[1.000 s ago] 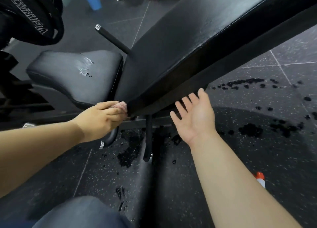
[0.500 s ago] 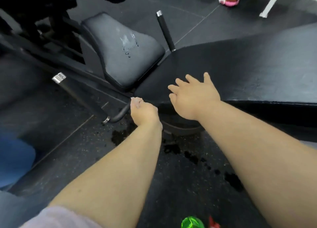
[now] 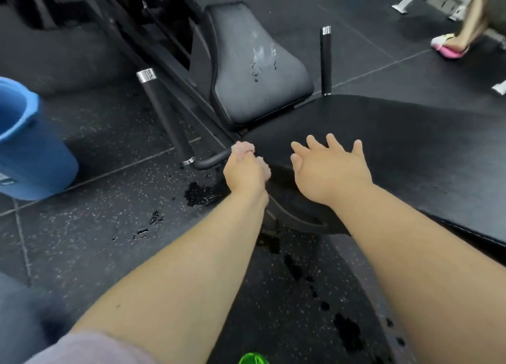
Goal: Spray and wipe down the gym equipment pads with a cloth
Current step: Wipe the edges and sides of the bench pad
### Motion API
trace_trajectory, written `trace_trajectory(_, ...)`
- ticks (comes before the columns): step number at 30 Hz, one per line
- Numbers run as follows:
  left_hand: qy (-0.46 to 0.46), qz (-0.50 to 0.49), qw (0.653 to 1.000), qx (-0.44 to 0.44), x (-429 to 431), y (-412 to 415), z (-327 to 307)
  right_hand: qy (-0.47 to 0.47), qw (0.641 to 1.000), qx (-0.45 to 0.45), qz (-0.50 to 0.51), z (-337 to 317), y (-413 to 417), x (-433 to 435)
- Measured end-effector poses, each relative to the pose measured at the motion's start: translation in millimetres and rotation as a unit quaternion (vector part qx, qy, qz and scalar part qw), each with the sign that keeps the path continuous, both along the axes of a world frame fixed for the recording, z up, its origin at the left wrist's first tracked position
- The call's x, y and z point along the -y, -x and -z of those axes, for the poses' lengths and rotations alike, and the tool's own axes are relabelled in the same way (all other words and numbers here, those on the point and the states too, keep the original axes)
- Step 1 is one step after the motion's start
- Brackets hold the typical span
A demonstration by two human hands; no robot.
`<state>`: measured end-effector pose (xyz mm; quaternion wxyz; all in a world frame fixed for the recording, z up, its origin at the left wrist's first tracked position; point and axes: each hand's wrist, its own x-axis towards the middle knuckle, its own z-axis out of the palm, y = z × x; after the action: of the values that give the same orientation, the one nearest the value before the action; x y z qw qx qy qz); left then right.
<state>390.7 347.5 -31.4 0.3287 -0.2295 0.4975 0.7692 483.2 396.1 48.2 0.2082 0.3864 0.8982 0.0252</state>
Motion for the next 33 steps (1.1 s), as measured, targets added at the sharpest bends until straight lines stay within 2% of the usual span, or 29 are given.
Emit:
trace_trajectory(3,0.045,0.054,0.996,-0.046,-5,-28,-16,-0.001,1.0,-0.01,0.001,2,0,0)
trace_trajectory(6,-0.006,0.097,0.992,-0.079,12,-52,-28,-0.013,1.0,-0.018,-0.003,5,-1,1)
trace_trajectory(8,-0.036,0.171,0.978,-0.11,30,-69,-33,-0.012,1.0,-0.021,0.006,5,0,1)
trace_trajectory(10,-0.06,0.221,0.97,-0.086,47,-83,-31,-0.006,1.0,-0.013,0.01,3,2,1)
trace_trajectory(12,-0.079,0.185,0.978,-0.054,51,-65,-23,0.0,1.0,-0.009,0.015,-2,1,0)
trace_trajectory(14,-0.026,0.09,0.993,-0.068,40,-14,-3,0.0,1.0,-0.002,0.021,0,6,-1)
trace_trajectory(16,0.023,0.064,0.993,-0.092,20,41,17,-0.005,1.0,0.006,0.013,8,18,-3)
trace_trajectory(20,0.05,0.217,0.968,-0.119,-23,89,46,-0.002,1.0,0.028,0.003,20,37,-10)
trace_trajectory(24,-0.038,0.27,0.962,-0.034,-35,109,55,-0.011,0.998,0.053,-0.011,22,37,-11)
trace_trajectory(26,-0.043,0.29,0.955,-0.051,-37,111,58,-0.016,0.999,0.049,-0.013,23,38,-11)
trace_trajectory(30,0.024,0.331,0.934,-0.128,-23,104,47,-0.02,0.999,0.043,-0.013,24,38,-10)
trace_trajectory(33,0.004,0.297,0.94,-0.166,-2,88,38,-0.022,0.999,0.04,-0.011,23,38,-11)
